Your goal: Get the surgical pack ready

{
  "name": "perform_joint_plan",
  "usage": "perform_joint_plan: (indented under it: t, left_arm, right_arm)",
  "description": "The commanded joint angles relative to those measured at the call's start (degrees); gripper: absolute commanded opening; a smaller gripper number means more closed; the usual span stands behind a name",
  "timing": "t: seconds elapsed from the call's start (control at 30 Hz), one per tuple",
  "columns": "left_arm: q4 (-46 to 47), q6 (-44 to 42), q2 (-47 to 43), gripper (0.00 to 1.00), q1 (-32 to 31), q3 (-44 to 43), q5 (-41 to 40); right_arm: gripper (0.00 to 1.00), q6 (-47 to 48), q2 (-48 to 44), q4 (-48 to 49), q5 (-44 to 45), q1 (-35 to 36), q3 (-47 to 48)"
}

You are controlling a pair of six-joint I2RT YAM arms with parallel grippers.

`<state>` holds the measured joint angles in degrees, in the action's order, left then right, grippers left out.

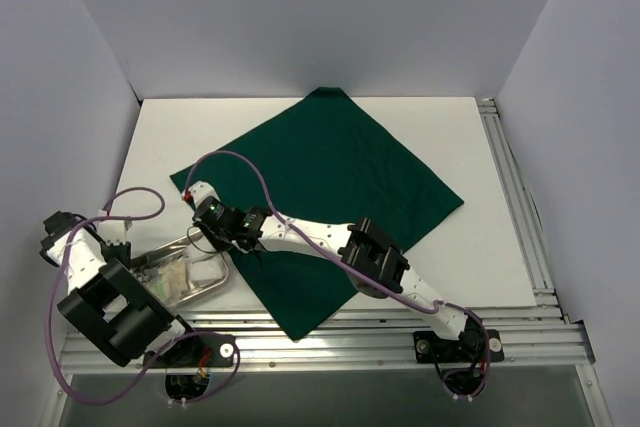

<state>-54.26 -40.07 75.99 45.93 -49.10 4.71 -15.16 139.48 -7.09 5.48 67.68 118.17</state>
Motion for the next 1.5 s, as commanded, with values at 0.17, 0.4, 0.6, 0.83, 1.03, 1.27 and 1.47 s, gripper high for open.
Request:
perform_joint_plan:
  t: [0.17, 0.4, 0.6, 0.83, 1.03, 1.27, 1.47]
  left_arm:
    - [-2.79, -2.46, -4.27, 0.36, 1.88, 1.37, -0.05]
    - [-1.29, -2.99, -0.94, 0.35, 2.76, 1.64, 0.30]
    - [0.03, -3.52, 1.97, 0.29, 2.58, 1.20, 1.00]
    - [1.35, -4.31, 3.38, 0.17, 2.58, 2.52, 0.74]
    - [0.39, -4.31, 2.77, 0.02, 2.67, 0.25, 0.65]
    - [-2.25, -4.40, 3.73, 0.02, 2.67, -5.47, 0.83]
    - [-4.62, -4.14, 4.26, 0.02, 2.58, -9.43, 2.32]
  right_arm:
    - [0.20, -1.36, -3.51, -3.54, 0.50, 0.96, -1.98]
    - [0.20, -1.98, -3.86, -3.46, 0.06, 0.96, -2.33]
    - [0.14, -2.33, -3.17, -3.02, -0.81, 0.96, -1.98]
    - [0.04, -3.30, -1.40, -3.01, -2.49, 0.96, 0.13]
    - [0.00, -4.18, -0.26, -2.93, -4.07, 0.96, 2.67]
    - [0.00, -4.62, 0.97, -3.45, -4.86, 0.88, 7.86]
    - [0.00, -5.67, 0.88, -2.93, -7.05, -0.53, 9.36]
